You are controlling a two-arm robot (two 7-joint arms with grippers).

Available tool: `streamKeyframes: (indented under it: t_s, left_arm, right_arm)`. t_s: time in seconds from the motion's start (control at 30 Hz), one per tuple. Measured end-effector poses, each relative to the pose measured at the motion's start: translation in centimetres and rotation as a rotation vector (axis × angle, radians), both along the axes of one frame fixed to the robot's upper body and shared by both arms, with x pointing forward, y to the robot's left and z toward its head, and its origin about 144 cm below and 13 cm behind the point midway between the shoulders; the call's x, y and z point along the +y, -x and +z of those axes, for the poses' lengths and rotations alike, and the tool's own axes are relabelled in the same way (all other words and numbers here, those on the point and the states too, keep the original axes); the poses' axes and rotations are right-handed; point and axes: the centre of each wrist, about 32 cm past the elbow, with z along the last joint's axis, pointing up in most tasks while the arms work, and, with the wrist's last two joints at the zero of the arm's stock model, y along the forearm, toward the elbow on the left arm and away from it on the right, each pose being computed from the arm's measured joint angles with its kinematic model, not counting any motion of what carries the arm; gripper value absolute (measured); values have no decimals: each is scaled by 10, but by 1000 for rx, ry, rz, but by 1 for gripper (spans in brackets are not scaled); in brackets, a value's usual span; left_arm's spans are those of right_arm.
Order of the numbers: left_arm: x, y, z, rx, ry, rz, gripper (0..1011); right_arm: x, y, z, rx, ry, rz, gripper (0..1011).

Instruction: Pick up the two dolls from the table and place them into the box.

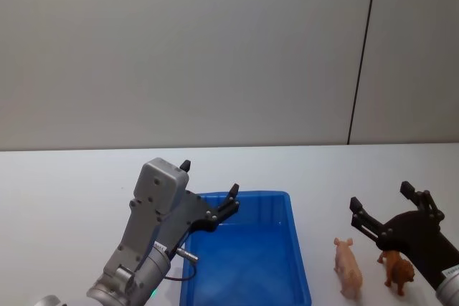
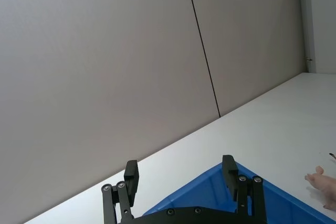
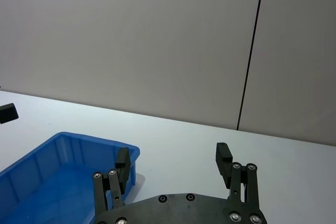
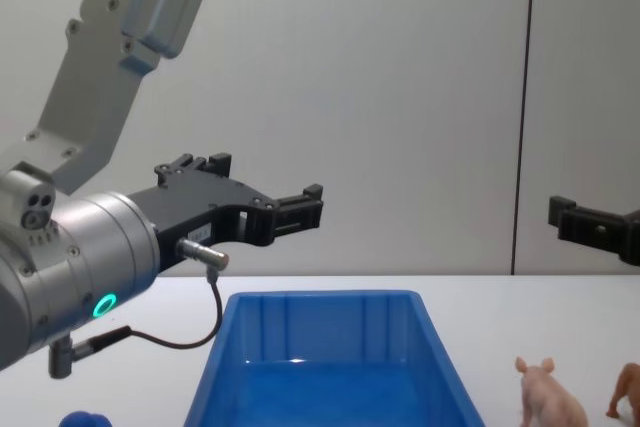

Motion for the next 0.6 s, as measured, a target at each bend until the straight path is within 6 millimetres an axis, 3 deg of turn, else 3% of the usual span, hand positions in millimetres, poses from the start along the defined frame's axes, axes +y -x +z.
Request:
streamKeyframes:
  t_s: [0.6]
  left_arm:
    - [0,0,0,0,0,0,1001]
  right_arm:
    - [0,0,0,0,0,0,1001]
